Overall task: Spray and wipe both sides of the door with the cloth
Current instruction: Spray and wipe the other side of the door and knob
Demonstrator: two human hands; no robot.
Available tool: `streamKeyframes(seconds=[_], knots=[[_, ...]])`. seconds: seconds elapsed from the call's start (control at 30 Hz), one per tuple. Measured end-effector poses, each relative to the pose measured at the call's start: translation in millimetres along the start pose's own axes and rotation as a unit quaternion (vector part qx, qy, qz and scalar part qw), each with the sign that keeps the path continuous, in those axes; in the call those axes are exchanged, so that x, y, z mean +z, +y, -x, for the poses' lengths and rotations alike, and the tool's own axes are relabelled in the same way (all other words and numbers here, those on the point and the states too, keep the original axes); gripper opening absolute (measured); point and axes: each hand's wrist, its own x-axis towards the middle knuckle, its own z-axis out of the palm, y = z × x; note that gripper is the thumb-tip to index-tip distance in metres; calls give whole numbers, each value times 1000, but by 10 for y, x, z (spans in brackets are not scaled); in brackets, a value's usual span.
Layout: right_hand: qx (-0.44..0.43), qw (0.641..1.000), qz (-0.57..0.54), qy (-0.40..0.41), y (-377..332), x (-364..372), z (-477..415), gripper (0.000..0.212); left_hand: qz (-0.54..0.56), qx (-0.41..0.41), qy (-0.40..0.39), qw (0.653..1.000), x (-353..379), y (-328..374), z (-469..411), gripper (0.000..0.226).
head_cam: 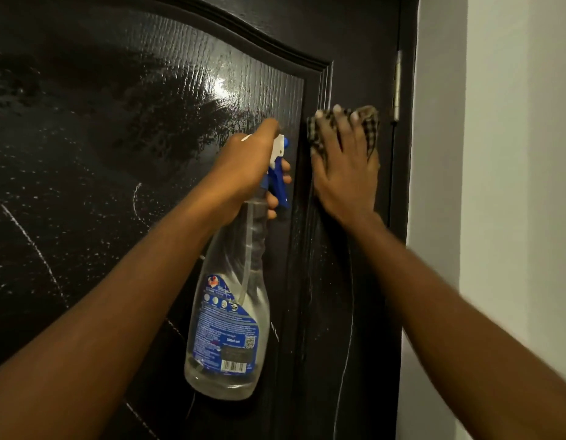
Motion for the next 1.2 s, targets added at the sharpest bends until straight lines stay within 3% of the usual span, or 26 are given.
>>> streamKeyframes(seconds=[0.17, 0.37, 0.47, 0.7, 0.93, 1.2], knots=[[19, 999, -13, -30, -17, -18, 1120, 61, 9, -8, -7, 1000, -58, -84, 159, 48], [90, 995, -23, -46, 242, -195, 134, 62, -13, -30, -14, 999, -53, -258, 197, 52], [77, 997, -15, -24, 280, -185, -30, 61, -14, -32, -10, 999, -20, -325, 208, 52], [37, 997, -21, -64, 92, -133, 1455, 60, -27, -39, -7, 999, -37, -454, 283, 56], [86, 993, -45, -60, 284, -298, 557, 61, -35, -47, -30, 998, 86, -606, 406, 53], [66, 982, -151, -95, 461, -373, 695, 57, -90, -79, -50, 992, 286, -821, 589, 55]])
